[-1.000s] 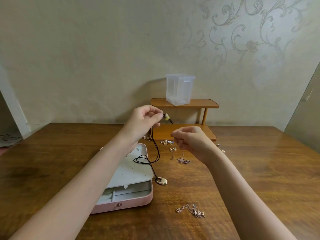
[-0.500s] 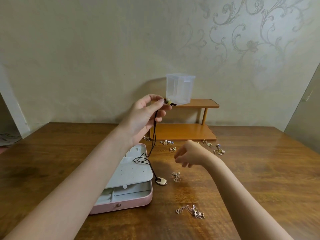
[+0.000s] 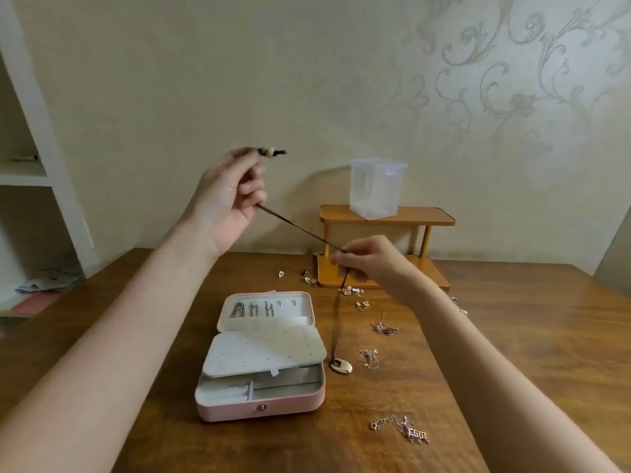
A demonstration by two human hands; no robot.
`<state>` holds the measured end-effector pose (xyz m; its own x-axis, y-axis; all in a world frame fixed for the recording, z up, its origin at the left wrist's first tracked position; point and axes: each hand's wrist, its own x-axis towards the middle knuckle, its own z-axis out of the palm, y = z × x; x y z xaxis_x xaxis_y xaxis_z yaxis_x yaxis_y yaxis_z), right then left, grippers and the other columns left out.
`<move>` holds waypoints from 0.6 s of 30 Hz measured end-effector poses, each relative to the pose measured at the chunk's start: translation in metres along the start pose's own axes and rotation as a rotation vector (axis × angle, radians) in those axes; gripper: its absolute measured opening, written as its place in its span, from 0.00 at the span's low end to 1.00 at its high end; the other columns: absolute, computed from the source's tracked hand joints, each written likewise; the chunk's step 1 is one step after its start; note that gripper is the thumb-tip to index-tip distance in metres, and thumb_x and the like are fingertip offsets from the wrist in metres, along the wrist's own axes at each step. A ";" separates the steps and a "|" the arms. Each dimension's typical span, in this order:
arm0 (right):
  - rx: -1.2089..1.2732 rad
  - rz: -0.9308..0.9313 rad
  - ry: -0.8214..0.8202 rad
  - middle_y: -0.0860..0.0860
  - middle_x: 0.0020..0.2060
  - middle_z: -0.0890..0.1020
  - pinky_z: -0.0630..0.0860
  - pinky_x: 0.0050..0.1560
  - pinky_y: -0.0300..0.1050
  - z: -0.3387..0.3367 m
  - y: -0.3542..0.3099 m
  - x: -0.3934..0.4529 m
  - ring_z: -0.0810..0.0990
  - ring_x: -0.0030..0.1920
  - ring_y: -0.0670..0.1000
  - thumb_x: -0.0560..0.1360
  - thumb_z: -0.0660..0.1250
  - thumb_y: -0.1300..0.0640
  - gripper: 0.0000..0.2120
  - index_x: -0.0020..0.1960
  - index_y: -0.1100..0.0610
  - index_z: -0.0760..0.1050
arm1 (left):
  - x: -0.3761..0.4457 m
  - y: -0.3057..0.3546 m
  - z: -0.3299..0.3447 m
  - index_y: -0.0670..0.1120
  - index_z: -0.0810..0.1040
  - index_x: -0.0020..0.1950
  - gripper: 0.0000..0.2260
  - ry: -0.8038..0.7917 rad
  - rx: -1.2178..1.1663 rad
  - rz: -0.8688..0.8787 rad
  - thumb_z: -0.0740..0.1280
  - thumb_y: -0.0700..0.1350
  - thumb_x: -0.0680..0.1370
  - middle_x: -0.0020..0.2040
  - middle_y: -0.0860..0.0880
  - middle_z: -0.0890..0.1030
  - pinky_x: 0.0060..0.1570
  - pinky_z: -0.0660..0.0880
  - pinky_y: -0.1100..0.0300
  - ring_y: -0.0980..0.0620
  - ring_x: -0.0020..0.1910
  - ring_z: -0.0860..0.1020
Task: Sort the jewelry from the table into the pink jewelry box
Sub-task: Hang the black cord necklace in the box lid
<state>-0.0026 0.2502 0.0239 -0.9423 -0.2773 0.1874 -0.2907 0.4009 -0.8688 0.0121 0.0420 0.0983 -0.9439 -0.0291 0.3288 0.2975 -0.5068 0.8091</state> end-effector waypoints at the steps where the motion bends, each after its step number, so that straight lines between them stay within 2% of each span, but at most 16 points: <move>1: 0.030 -0.027 0.025 0.52 0.33 0.80 0.71 0.32 0.36 -0.008 -0.007 0.000 0.73 0.32 0.47 0.76 0.65 0.61 0.07 0.46 0.65 0.79 | 0.002 -0.003 -0.011 0.45 0.73 0.42 0.08 0.067 0.134 0.019 0.60 0.38 0.79 0.30 0.51 0.71 0.20 0.58 0.71 0.61 0.21 0.63; 3: 0.116 -0.084 0.038 0.52 0.35 0.81 0.72 0.30 0.33 -0.020 -0.025 -0.001 0.74 0.31 0.45 0.75 0.65 0.62 0.07 0.48 0.65 0.79 | 0.002 -0.021 -0.029 0.45 0.72 0.41 0.08 0.155 0.409 -0.009 0.60 0.37 0.79 0.33 0.49 0.70 0.20 0.58 0.71 0.62 0.21 0.63; 4: 0.138 -0.113 0.038 0.53 0.35 0.81 0.72 0.29 0.33 -0.024 -0.035 -0.002 0.74 0.30 0.44 0.75 0.65 0.62 0.07 0.48 0.65 0.79 | 0.000 -0.033 -0.035 0.45 0.71 0.41 0.08 0.173 0.473 -0.057 0.60 0.36 0.79 0.33 0.49 0.71 0.20 0.59 0.72 0.62 0.21 0.64; 7: -0.010 -0.200 0.051 0.52 0.33 0.80 0.69 0.27 0.32 -0.033 -0.061 -0.009 0.71 0.28 0.44 0.74 0.66 0.62 0.07 0.48 0.66 0.80 | -0.009 -0.063 -0.038 0.43 0.72 0.43 0.07 0.176 0.481 -0.240 0.60 0.35 0.79 0.35 0.48 0.73 0.22 0.68 0.71 0.58 0.28 0.68; 10: -0.012 -0.237 0.110 0.52 0.31 0.78 0.71 0.28 0.33 -0.033 -0.076 -0.007 0.72 0.27 0.45 0.74 0.68 0.63 0.06 0.47 0.67 0.80 | -0.017 -0.083 -0.032 0.41 0.75 0.43 0.06 0.101 0.581 -0.339 0.61 0.35 0.79 0.39 0.45 0.76 0.35 0.77 0.65 0.53 0.36 0.74; 12: 0.062 -0.232 0.159 0.54 0.31 0.79 0.73 0.30 0.33 -0.032 -0.080 -0.001 0.74 0.26 0.44 0.73 0.68 0.65 0.05 0.47 0.67 0.79 | -0.020 -0.091 -0.031 0.41 0.76 0.46 0.04 0.022 0.860 -0.329 0.62 0.37 0.78 0.45 0.44 0.77 0.46 0.77 0.58 0.50 0.45 0.76; 14: 0.055 -0.214 0.185 0.54 0.32 0.79 0.75 0.31 0.33 -0.030 -0.082 0.005 0.77 0.27 0.43 0.73 0.68 0.65 0.05 0.47 0.66 0.79 | -0.017 -0.090 -0.033 0.41 0.76 0.54 0.07 -0.026 1.087 -0.301 0.63 0.41 0.79 0.52 0.46 0.77 0.54 0.74 0.54 0.48 0.55 0.75; 15: 0.043 -0.204 0.186 0.54 0.32 0.79 0.76 0.32 0.33 -0.029 -0.083 0.008 0.77 0.27 0.43 0.73 0.68 0.65 0.04 0.47 0.65 0.79 | -0.015 -0.085 -0.033 0.41 0.76 0.57 0.10 -0.015 1.106 -0.262 0.62 0.43 0.79 0.56 0.46 0.76 0.58 0.72 0.53 0.47 0.59 0.74; 16: 0.037 -0.195 0.181 0.54 0.32 0.80 0.77 0.33 0.33 -0.028 -0.085 0.009 0.77 0.27 0.43 0.73 0.68 0.65 0.04 0.46 0.65 0.79 | -0.013 -0.076 -0.032 0.41 0.74 0.61 0.13 -0.008 1.022 -0.205 0.61 0.46 0.80 0.59 0.46 0.76 0.61 0.69 0.53 0.47 0.62 0.73; 18: 0.038 -0.182 0.158 0.54 0.32 0.80 0.77 0.34 0.33 -0.025 -0.089 0.012 0.77 0.28 0.43 0.73 0.68 0.65 0.03 0.45 0.64 0.79 | -0.010 -0.059 -0.026 0.42 0.68 0.69 0.23 -0.108 0.673 -0.124 0.57 0.55 0.79 0.64 0.49 0.75 0.66 0.65 0.56 0.52 0.66 0.71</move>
<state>0.0078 0.2333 0.1147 -0.8901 -0.2012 0.4089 -0.4544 0.3233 -0.8301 0.0005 0.0500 0.0348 -0.9676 0.0978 0.2329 0.2454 0.1447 0.9586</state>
